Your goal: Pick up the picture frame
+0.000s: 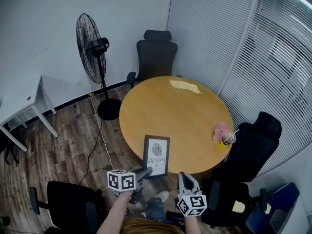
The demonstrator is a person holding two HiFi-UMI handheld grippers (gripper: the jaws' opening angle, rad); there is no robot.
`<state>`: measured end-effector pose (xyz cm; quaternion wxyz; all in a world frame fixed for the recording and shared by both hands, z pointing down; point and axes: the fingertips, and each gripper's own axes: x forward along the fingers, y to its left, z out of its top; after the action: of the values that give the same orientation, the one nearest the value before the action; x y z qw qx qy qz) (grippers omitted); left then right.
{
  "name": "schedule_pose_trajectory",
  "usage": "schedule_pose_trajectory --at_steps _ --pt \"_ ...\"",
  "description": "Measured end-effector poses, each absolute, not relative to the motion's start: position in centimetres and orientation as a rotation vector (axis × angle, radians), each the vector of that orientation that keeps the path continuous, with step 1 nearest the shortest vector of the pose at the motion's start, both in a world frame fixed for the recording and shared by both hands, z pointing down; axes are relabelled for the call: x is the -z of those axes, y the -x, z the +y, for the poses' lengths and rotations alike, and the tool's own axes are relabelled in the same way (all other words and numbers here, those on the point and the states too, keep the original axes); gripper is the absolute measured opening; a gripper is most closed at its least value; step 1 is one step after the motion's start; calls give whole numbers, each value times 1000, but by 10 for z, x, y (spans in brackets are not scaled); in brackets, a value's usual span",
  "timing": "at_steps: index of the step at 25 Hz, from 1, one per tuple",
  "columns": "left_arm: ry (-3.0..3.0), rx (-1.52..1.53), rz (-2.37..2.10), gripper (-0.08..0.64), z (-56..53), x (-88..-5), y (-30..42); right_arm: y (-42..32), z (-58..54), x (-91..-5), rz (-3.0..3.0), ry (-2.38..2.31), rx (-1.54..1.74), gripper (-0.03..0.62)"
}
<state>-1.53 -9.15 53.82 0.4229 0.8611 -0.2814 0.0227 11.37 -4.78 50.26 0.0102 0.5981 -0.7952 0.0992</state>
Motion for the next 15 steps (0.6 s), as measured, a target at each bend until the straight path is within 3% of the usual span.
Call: schedule_pose_trajectory --at_steps 15 --pt "-2153 -32 -702 58 -86 -533 21 -114 -44 -501 -2491 -1878 -326 12"
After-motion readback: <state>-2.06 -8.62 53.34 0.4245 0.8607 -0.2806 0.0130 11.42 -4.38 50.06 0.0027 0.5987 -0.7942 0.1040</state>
